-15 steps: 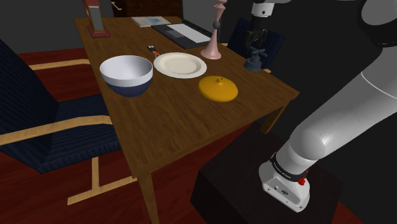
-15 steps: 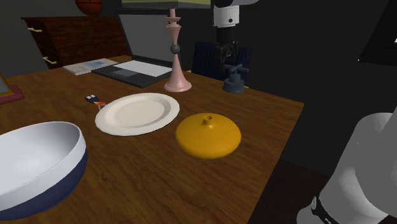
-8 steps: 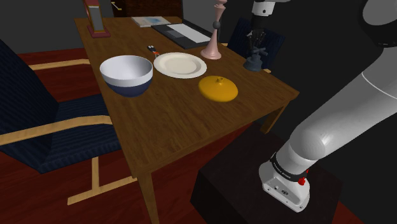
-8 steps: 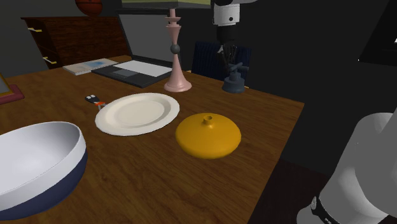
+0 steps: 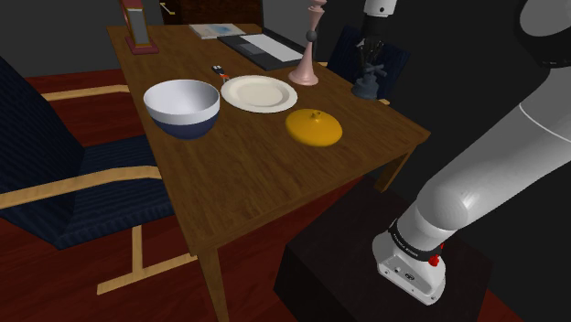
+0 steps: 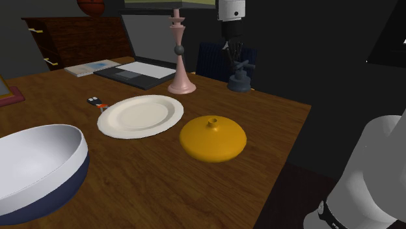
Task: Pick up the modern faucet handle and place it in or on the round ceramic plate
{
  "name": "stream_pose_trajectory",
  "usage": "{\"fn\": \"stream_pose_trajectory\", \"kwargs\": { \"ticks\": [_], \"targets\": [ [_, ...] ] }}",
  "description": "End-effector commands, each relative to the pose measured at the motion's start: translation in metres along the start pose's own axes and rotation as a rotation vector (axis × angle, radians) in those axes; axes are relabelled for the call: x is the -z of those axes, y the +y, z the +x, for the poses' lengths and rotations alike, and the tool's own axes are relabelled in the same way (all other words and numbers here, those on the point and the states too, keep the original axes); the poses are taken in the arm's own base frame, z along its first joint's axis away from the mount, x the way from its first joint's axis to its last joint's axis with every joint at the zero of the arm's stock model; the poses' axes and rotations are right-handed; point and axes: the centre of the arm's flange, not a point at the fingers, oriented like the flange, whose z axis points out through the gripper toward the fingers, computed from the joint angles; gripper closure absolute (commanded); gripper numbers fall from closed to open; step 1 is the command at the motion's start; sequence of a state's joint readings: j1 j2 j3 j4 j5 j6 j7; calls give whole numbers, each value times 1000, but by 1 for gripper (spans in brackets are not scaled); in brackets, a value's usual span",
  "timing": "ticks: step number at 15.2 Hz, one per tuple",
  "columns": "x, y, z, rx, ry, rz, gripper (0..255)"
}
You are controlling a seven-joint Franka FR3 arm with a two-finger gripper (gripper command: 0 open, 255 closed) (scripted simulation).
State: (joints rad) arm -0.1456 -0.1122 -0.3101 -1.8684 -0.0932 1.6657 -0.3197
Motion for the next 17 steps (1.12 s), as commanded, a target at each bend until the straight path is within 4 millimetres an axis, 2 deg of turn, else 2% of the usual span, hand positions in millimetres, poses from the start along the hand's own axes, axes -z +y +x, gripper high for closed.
{"fn": "stream_pose_trajectory", "kwargs": {
  "ticks": [1,12,17],
  "targets": [
    [11,1,-2,0,0,0,255],
    [66,2,-8,0,0,0,255],
    [74,-58,18,0,0,0,255]
  ]
}}
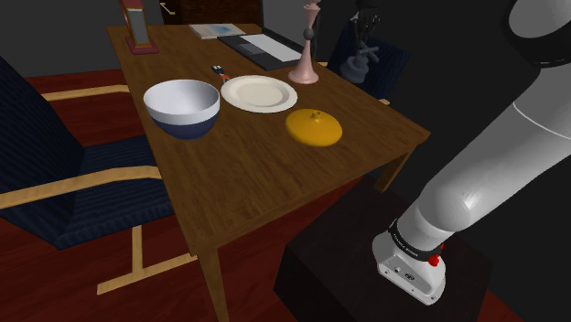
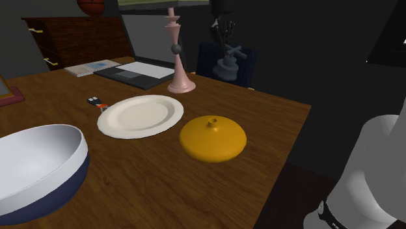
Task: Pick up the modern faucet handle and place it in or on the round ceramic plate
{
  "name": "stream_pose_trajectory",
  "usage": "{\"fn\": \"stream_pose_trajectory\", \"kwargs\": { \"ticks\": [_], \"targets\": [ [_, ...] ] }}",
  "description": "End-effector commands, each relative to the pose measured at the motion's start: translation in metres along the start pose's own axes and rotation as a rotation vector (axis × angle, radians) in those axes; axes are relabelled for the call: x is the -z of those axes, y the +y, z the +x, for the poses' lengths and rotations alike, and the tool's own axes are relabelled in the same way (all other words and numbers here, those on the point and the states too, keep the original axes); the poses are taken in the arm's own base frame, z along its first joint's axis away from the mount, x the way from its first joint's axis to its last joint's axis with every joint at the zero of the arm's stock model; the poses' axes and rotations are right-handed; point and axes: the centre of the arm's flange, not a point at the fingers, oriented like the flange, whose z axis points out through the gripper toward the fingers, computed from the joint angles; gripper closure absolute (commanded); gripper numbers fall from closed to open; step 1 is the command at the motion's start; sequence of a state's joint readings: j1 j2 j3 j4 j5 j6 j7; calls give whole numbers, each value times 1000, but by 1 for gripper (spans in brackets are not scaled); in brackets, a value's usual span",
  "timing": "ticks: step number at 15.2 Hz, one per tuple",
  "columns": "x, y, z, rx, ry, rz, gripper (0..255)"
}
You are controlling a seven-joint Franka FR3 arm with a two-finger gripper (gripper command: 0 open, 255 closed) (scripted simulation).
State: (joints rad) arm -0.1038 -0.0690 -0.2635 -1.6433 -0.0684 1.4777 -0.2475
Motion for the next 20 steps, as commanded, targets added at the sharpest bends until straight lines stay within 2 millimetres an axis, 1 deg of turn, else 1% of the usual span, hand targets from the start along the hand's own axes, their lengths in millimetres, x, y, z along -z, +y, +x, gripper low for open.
{"fn": "stream_pose_trajectory", "kwargs": {
  "ticks": [1,20],
  "targets": [
    [3,-27,11,2,-1,0,255],
    [32,-256,107,2,-1,0,255]
  ]
}}
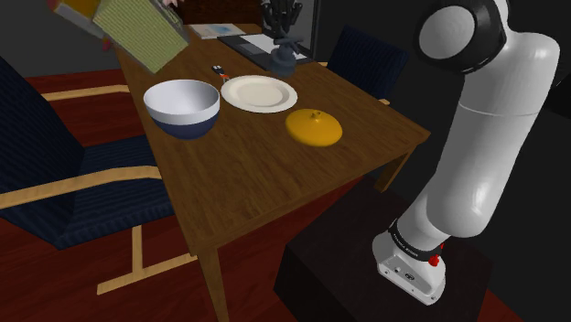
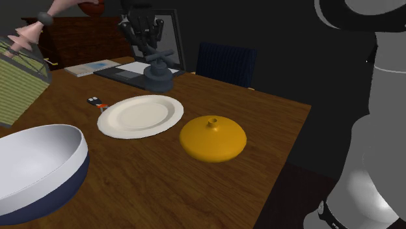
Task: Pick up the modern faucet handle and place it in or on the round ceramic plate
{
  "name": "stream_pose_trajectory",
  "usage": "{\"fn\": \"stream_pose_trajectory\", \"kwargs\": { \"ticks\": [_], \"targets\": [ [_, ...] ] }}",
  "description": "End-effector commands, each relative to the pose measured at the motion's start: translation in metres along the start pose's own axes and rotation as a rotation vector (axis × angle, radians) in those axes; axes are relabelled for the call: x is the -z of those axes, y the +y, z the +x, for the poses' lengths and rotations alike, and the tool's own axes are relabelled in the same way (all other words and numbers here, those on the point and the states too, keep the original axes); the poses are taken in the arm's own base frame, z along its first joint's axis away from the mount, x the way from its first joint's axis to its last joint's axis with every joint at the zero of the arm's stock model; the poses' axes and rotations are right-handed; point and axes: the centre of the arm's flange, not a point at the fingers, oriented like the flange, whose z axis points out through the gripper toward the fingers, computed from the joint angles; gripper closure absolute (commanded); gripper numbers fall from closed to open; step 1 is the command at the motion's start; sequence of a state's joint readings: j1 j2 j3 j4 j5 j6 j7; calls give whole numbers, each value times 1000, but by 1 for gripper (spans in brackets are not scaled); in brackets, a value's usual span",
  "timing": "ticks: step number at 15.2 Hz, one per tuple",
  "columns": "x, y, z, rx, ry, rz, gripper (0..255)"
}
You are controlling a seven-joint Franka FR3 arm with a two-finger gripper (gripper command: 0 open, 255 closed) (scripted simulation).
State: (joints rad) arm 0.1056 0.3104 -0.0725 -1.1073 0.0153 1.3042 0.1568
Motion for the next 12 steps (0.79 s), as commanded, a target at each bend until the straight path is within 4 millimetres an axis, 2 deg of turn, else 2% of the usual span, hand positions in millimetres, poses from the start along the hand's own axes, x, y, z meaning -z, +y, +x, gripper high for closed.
{"fn": "stream_pose_trajectory", "kwargs": {
  "ticks": [1,4,12],
  "targets": [
    [3,-24,11,-1,1,0,255],
    [8,-65,28,-1,1,0,255],
    [-34,-66,33,-1,1,0,255]
  ]
}}
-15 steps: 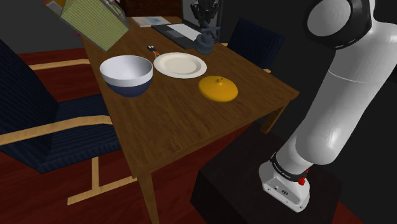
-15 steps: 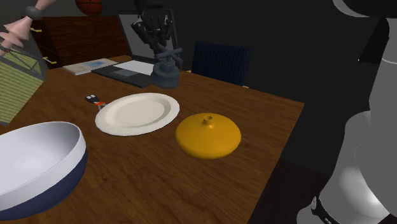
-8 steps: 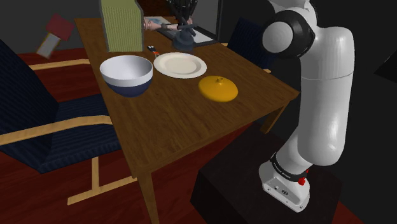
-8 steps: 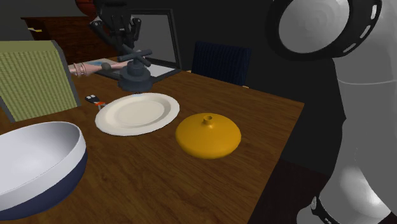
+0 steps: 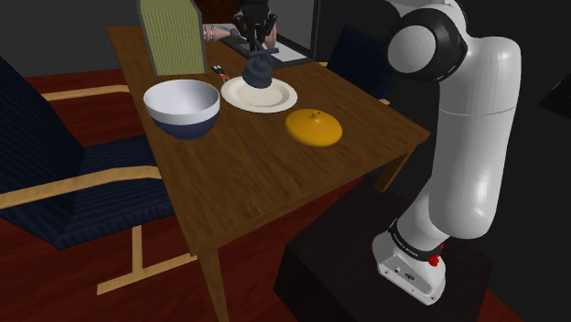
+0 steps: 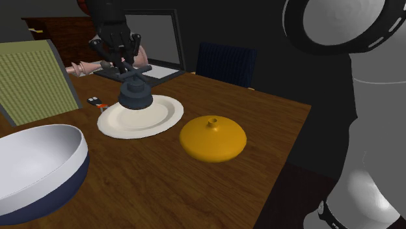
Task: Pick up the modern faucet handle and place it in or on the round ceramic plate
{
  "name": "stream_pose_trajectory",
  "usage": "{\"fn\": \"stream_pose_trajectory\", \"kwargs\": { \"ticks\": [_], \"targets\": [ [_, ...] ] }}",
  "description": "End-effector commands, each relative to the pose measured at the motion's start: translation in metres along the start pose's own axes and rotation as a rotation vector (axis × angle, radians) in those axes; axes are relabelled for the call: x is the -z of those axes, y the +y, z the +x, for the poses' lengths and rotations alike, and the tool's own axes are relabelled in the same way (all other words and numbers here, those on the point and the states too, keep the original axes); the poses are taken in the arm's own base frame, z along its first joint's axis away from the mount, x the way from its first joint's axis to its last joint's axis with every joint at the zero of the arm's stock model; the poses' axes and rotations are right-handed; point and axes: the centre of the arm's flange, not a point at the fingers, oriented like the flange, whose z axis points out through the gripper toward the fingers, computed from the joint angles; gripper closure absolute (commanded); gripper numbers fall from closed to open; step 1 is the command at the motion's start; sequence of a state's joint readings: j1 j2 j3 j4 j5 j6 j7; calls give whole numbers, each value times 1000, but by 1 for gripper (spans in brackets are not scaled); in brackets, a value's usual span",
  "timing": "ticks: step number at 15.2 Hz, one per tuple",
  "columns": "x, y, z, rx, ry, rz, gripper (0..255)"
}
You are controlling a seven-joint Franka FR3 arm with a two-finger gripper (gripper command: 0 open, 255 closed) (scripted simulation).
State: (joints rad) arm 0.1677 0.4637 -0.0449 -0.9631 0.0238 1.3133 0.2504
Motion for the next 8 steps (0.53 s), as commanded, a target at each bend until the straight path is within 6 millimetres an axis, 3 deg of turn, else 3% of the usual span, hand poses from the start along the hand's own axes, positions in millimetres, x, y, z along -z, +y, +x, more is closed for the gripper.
{"fn": "stream_pose_trajectory", "kwargs": {
  "ticks": [1,8],
  "targets": [
    [-11,-1,2,0,1,0,255],
    [-47,-2,6,0,1,0,255]
  ]
}}
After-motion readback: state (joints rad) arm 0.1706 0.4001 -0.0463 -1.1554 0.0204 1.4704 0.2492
